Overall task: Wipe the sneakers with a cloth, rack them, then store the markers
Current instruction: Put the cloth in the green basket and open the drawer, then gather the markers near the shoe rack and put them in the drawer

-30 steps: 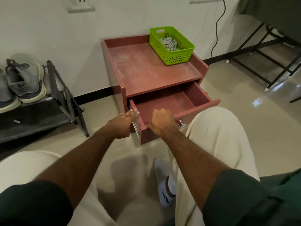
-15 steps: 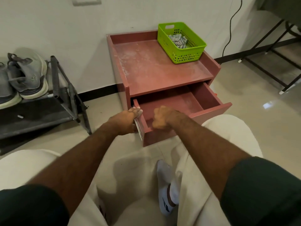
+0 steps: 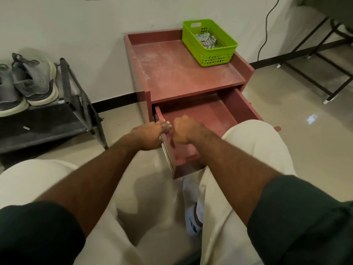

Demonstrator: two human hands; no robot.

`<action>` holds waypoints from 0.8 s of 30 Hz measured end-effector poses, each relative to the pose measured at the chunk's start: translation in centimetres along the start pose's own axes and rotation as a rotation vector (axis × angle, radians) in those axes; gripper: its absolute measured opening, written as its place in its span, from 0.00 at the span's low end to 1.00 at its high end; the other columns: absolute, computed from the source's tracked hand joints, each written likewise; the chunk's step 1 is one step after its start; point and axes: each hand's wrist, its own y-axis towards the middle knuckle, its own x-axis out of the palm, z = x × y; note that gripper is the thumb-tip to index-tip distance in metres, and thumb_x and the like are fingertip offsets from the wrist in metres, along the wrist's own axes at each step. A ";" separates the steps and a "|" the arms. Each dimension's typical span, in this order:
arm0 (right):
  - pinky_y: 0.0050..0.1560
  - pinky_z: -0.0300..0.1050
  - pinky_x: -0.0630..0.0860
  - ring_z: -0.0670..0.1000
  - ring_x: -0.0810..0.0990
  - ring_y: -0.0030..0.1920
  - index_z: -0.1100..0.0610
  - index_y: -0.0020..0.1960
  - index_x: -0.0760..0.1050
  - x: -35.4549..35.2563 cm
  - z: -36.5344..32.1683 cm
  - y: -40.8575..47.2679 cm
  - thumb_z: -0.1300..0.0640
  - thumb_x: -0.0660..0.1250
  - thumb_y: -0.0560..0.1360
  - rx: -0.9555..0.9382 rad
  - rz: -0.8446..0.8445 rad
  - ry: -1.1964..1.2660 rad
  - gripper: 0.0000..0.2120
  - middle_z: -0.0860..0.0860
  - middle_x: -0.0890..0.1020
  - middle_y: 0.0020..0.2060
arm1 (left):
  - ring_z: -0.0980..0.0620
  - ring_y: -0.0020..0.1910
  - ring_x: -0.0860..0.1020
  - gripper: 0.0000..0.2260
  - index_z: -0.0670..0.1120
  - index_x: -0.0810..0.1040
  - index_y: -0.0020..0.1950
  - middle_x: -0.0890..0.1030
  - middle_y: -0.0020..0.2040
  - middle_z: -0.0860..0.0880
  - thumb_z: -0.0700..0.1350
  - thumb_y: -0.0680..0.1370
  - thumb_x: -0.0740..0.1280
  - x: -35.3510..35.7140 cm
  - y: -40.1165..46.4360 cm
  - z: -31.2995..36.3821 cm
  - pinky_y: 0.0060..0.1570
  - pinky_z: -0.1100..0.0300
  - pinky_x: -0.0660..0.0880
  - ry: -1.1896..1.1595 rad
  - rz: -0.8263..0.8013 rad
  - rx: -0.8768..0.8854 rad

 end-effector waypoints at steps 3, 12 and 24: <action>0.53 0.51 0.79 0.62 0.81 0.52 0.56 0.55 0.80 -3.4 -0.6 1.3 0.51 0.68 0.72 -0.030 0.329 0.046 0.15 0.59 0.82 0.52 | 0.46 0.72 0.70 0.26 0.49 0.66 0.77 0.68 0.76 0.47 0.50 0.79 0.67 -2.5 -0.6 -1.6 0.68 0.52 0.67 -0.097 0.159 -0.078; 0.50 0.52 0.75 0.62 0.79 0.51 0.56 0.52 0.77 -6.9 -5.8 1.6 0.58 0.62 0.73 -0.282 0.509 -0.153 0.10 0.57 0.82 0.49 | 0.45 0.69 0.73 0.25 0.48 0.71 0.74 0.76 0.70 0.47 0.57 0.79 0.65 -10.0 -7.4 -5.1 0.68 0.47 0.71 -0.137 0.309 -0.386; 0.53 0.53 0.78 0.61 0.80 0.50 0.54 0.54 0.80 -6.4 -24.6 -11.3 0.55 0.63 0.75 -0.674 0.609 -0.056 0.11 0.58 0.83 0.50 | 0.43 0.64 0.75 0.25 0.49 0.73 0.73 0.77 0.67 0.44 0.58 0.79 0.65 -12.1 -36.1 -4.4 0.64 0.49 0.73 0.087 0.354 -0.757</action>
